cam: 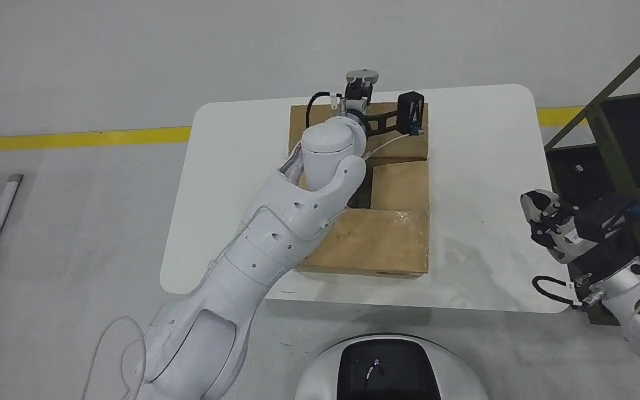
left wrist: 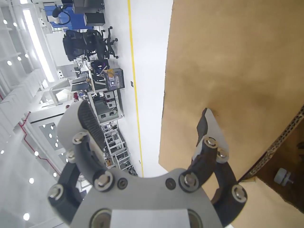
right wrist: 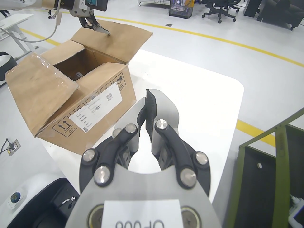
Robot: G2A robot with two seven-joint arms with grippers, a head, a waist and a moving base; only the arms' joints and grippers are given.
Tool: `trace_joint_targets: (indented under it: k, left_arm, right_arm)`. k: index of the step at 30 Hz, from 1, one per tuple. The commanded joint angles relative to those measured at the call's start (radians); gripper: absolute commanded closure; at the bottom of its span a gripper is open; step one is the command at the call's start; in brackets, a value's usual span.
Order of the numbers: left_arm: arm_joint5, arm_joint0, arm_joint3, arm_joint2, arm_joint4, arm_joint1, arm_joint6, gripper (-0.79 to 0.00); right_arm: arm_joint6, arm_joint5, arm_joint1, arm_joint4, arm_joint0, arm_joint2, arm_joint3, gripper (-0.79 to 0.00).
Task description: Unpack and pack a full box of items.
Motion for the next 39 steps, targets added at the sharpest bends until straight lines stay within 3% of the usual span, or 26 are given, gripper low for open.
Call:
trace_joint_targets:
  k: [1,6,10,14,22,28,33,39]
  left_arm:
    - [0.003,-0.005,0.02,0.007,0.0,-0.008,0.004,-0.785]
    - [0.031,-0.001,0.019,-0.026,-0.05,-0.021,-0.015,-0.785]
    - [0.059,0.043,-0.088,-0.11,-0.137,-0.014,-0.087,-0.785]
    - [0.05,0.145,-0.295,-0.221,-0.179,0.012,-0.193,-0.785]
    - [-0.03,0.462,-0.784,-0.445,-0.347,0.061,-0.345,-0.785]
    - [-0.061,0.684,-1.049,-0.538,-0.477,0.081,-0.486,-0.785]
    - [-0.02,0.803,-1.174,-0.564,-0.477,0.09,-0.529,-0.785]
    - [-0.015,0.809,-1.181,-0.564,-0.473,0.091,-0.527,-0.785]
  right_arm:
    - [0.002,-0.002,0.0,0.0,-0.001,0.0,-0.001,0.0]
    - [0.001,-0.008,0.0,0.03,0.004,-0.002,0.009,0.0]
    - [0.022,-0.03,0.001,0.149,0.027,0.006,0.028,0.0]
    - [0.084,-0.086,0.007,0.284,0.065,0.023,0.047,0.0]
    - [0.33,-0.298,0.036,0.549,0.148,0.014,0.112,0.0]
    - [0.496,-0.403,0.06,0.681,0.176,-0.01,0.147,0.0]
    - [0.501,-0.407,0.061,0.681,0.176,-0.01,0.147,0.0]
    - [0.501,-0.407,0.061,0.681,0.176,-0.01,0.147,0.0]
